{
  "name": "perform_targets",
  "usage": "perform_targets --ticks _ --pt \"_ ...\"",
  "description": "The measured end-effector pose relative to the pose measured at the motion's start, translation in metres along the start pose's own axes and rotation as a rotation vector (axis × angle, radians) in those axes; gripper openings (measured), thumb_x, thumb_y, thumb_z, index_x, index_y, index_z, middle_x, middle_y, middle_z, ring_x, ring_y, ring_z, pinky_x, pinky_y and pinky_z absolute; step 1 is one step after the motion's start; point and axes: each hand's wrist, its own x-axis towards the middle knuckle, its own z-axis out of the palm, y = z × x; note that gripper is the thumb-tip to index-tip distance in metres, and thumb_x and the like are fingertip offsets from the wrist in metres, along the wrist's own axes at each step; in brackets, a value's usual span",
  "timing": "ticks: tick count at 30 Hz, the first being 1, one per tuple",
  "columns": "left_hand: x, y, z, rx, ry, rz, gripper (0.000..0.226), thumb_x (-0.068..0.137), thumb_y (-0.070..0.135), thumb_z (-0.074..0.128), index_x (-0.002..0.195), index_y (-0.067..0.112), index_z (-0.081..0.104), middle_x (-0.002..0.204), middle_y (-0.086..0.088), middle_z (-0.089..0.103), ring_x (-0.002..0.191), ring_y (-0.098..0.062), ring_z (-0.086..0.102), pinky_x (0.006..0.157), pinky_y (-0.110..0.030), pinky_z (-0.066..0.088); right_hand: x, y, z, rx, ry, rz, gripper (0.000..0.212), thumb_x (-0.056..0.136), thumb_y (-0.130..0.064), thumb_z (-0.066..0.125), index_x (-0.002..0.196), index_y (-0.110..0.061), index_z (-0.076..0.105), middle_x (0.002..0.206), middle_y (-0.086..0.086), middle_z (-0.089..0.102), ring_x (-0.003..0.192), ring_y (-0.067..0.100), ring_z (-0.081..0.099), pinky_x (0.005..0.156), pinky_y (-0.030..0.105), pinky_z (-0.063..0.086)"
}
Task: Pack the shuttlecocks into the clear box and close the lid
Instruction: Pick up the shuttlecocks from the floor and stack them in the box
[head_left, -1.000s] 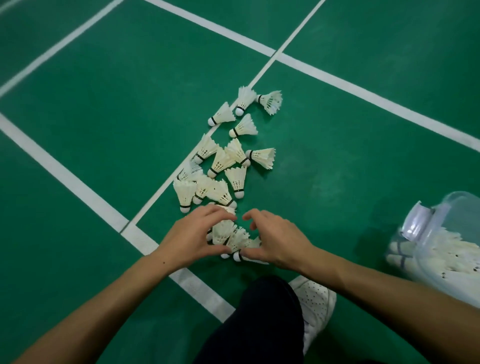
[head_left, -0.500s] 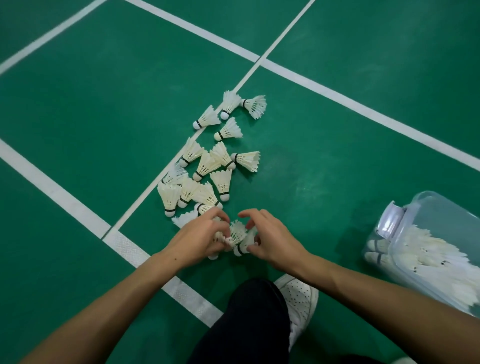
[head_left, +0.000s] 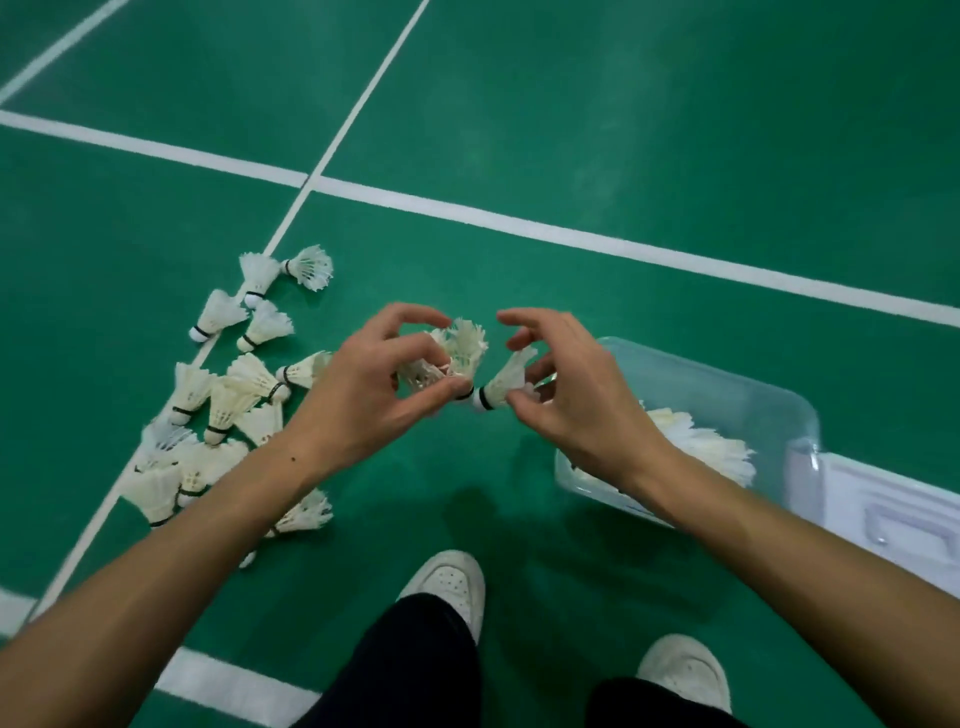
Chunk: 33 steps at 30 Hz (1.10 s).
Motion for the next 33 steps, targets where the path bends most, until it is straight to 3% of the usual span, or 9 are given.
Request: perform_targets --ticks 10,22,24,27,30,33 --pt "0.076 0.091 0.081 -0.005 -0.167 0.179 0.024 0.091 0.040 0.079 0.089 0.019 0.069 0.134 0.003 0.061 0.087 0.005 0.062 0.076 -0.008 0.042 -0.063 0.063 -0.088 0.109 0.250 0.138 0.065 0.088 0.002 0.071 0.144 -0.025 0.054 0.121 -0.002 0.055 0.090 0.009 0.061 0.075 0.029 0.059" --pt "0.092 0.096 0.159 -0.003 -0.356 0.211 0.028 0.091 0.051 0.075 0.086 0.027 0.060 0.131 0.007 0.060 0.086 0.007 0.057 0.073 -0.008 0.037 -0.130 0.124 -0.126 0.132 0.337 0.366 0.065 0.088 -0.001 0.071 0.140 -0.037 0.054 0.121 -0.009 0.057 0.094 0.010 0.058 0.075 0.026 0.058" --pt "0.090 0.095 0.164 -0.007 -0.374 0.218 0.029 0.090 0.051 0.076 0.086 0.028 0.060 0.128 0.007 0.060 0.088 0.008 0.056 0.075 -0.013 0.040 -0.140 0.128 -0.129 0.117 0.341 0.384 0.066 0.087 0.001 0.070 0.139 -0.036 0.054 0.120 -0.008 0.057 0.093 0.010 0.057 0.074 0.025 0.056" --pt "0.084 0.094 0.174 -0.003 -0.402 0.220 0.032 0.090 0.057 0.075 0.087 0.030 0.058 0.128 0.012 0.060 0.095 -0.001 0.061 0.081 -0.033 0.053 -0.158 0.130 -0.134 0.061 0.311 0.424 0.067 0.088 0.000 0.071 0.140 -0.038 0.053 0.119 -0.010 0.054 0.093 0.009 0.058 0.076 0.022 0.053" --pt "0.077 0.094 0.180 0.023 -0.420 0.223 0.036 0.089 0.067 0.066 0.088 0.032 0.056 0.130 0.016 0.057 0.094 -0.012 0.065 0.082 -0.038 0.055 -0.170 0.127 -0.131 -0.010 0.233 0.447 0.068 0.089 -0.002 0.070 0.141 -0.040 0.050 0.118 -0.013 0.051 0.096 0.005 0.057 0.077 0.017 0.050" --pt "0.073 0.095 0.182 0.018 -0.415 0.229 0.037 0.090 0.068 0.063 0.088 0.031 0.056 0.131 0.016 0.056 0.092 -0.012 0.065 0.079 -0.040 0.056 -0.173 0.125 -0.127 -0.075 0.175 0.456 0.069 0.090 -0.002 0.068 0.144 -0.040 0.048 0.118 -0.014 0.049 0.099 0.003 0.056 0.080 0.016 0.050"
